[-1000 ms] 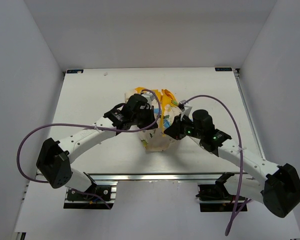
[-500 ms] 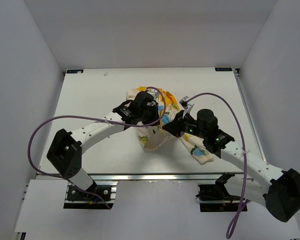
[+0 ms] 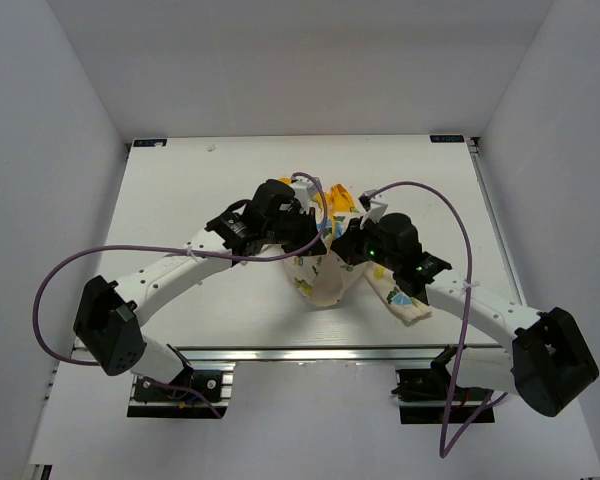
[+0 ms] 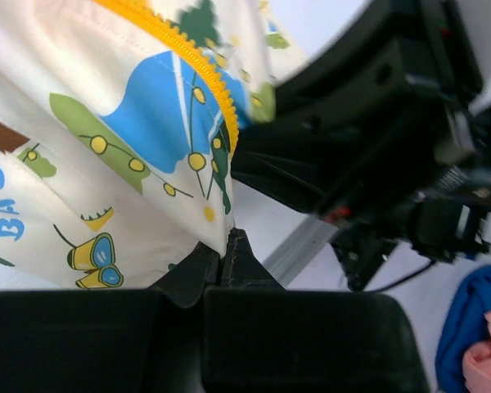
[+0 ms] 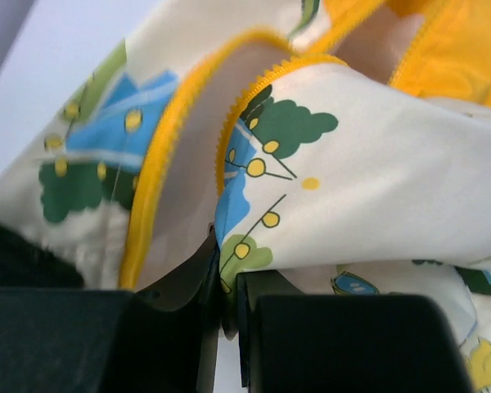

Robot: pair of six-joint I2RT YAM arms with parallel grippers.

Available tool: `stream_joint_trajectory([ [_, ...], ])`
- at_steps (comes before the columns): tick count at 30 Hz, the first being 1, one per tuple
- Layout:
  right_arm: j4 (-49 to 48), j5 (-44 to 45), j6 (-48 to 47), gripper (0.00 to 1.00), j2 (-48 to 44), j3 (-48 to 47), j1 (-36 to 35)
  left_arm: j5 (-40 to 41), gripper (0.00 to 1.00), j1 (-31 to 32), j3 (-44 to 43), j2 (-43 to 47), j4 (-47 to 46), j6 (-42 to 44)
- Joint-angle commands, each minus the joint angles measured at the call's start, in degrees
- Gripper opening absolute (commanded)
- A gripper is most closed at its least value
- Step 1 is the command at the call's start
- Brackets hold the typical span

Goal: Zip up the jacket

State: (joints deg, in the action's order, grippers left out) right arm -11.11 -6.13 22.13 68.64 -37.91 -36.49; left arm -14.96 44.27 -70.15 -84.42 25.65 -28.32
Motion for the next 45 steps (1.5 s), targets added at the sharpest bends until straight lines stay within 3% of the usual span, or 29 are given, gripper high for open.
stream_joint_trajectory([
  [1,-11.5,-0.9,2.0,0.00,-1.4,-0.6,0.2,-6.1,0.00,0.0,0.5,1.9,-1.0,0.2],
  [4,-15.9,-0.4,2.7,0.00,-3.1,0.4,0.2,-4.4,0.00,0.0,-0.2,1.3,0.3,-0.3],
  [17,-13.6,1.0,1.4,0.00,-21.7,10.3,0.3,3.2,0.00,0.0,-0.8,9.4,-3.8,1.1],
  [25,-13.3,-6.3,-0.7,0.00,-28.8,12.8,1.0,4.1,0.00,0.0,-0.8,10.7,-10.2,5.6],
  [33,-20.6,-12.1,-0.8,0.00,-23.5,11.4,1.7,-1.3,0.00,0.0,1.5,8.9,-17.3,8.0],
  [38,-23.0,-10.1,1.3,0.00,-19.3,7.2,4.8,1.7,0.00,-1.2,1.2,10.0,-17.1,10.3],
  [45,-23.8,-26.1,2.9,0.00,-8.5,-3.7,10.4,-1.6,0.00,-5.3,4.5,12.1,-24.7,12.1],
])
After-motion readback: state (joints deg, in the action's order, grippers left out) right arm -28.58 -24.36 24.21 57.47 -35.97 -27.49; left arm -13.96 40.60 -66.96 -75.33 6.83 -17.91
